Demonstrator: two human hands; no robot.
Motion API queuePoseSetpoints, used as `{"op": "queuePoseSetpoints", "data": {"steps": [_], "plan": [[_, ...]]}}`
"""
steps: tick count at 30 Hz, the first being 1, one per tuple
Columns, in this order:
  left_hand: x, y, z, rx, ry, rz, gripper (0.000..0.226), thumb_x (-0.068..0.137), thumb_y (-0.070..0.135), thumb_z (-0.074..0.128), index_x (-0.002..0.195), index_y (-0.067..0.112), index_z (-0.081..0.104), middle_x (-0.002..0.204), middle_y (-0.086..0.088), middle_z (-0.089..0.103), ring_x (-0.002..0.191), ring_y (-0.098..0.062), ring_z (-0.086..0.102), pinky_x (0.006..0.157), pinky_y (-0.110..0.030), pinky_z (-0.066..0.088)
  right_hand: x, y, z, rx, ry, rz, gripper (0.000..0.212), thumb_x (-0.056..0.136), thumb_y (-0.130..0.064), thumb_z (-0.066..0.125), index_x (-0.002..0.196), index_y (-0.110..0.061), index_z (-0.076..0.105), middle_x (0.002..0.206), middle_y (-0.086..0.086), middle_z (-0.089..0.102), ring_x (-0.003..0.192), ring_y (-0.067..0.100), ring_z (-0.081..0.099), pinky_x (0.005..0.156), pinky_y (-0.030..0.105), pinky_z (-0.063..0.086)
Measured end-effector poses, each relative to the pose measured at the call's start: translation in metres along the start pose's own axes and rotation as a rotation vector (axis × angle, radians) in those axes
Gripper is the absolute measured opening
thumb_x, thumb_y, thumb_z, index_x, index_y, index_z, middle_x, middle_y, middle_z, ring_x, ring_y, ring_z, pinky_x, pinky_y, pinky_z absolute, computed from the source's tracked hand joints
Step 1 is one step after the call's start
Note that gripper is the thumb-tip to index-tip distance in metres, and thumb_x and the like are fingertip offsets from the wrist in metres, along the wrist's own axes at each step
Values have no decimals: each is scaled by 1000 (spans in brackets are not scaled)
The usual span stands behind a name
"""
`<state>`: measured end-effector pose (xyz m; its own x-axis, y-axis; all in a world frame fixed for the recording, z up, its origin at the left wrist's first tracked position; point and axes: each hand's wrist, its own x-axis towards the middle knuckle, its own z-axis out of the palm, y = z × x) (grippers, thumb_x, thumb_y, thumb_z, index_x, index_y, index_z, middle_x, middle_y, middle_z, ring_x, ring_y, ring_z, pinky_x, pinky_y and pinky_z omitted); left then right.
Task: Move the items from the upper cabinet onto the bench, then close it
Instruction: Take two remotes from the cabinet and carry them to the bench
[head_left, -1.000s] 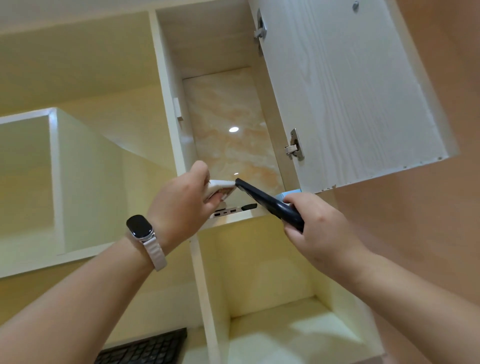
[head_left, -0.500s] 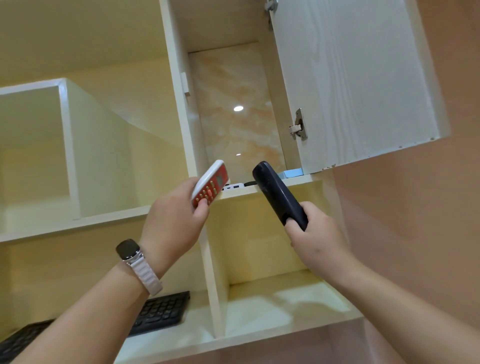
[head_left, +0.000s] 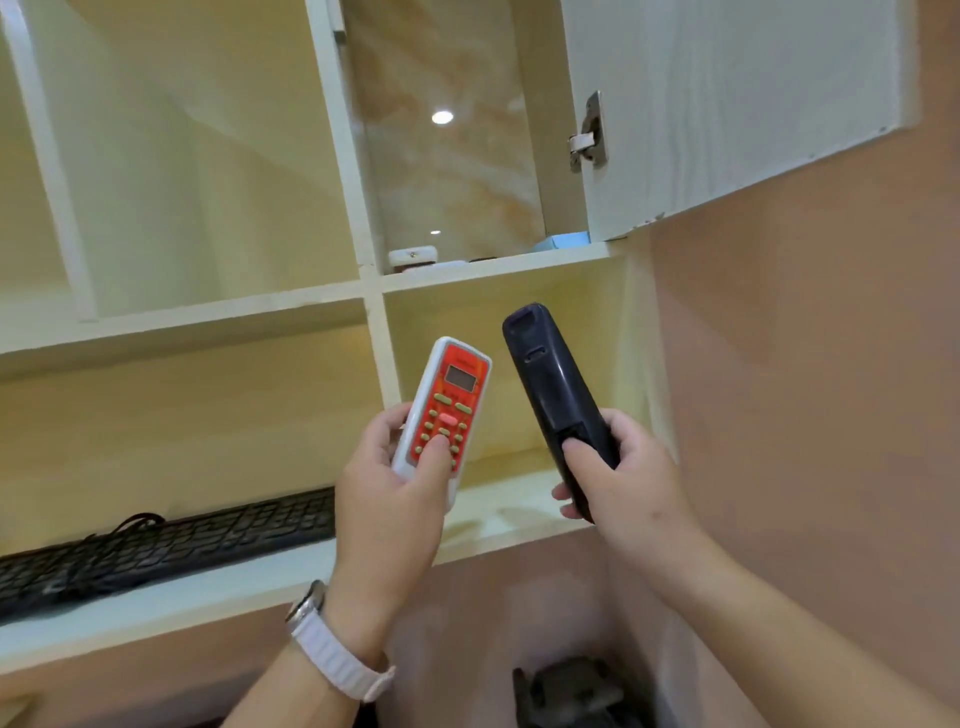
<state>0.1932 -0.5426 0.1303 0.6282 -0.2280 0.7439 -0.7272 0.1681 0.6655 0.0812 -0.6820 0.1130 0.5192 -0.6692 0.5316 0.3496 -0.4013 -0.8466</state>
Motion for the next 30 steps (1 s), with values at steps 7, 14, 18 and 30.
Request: {"op": "queuePoseSetpoints", "data": {"steps": [7, 14, 18, 30], "plan": [[-36, -49, -11, -308, -158, -262, 25, 90, 11, 65, 106, 30, 59, 95, 6, 73, 83, -10, 72, 64, -21, 56, -52, 26, 28, -42, 120, 90, 23, 93, -12, 55, 80, -30, 61, 63, 4, 59, 57, 22, 61, 59, 44, 50], [-84, -100, -39, -557, -365, -523, 21, 89, 8, 65, 107, 19, 62, 94, -2, 76, 80, -17, 74, 60, -21, 55, -116, 45, 73, -101, 336, 280, 7, 95, -7, 53, 96, -10, 59, 78, 14, 59, 56, 18, 63, 51, 28, 53], [-112, -118, -45, -693, -515, -651, 22, 91, 9, 63, 113, 12, 63, 94, -7, 76, 81, -26, 74, 62, -26, 56, -157, 48, 82, -209, 464, 345, 9, 95, -5, 53, 96, -11, 60, 79, 13, 62, 59, 19, 65, 54, 29, 57], [-210, -83, -44, -784, -921, -784, 23, 93, 16, 63, 114, 22, 58, 93, 10, 74, 87, -15, 73, 78, -34, 60, -293, 5, 62, -395, 849, 471, 10, 96, -8, 52, 98, -12, 61, 81, 12, 64, 61, 20, 66, 58, 34, 58]]}}
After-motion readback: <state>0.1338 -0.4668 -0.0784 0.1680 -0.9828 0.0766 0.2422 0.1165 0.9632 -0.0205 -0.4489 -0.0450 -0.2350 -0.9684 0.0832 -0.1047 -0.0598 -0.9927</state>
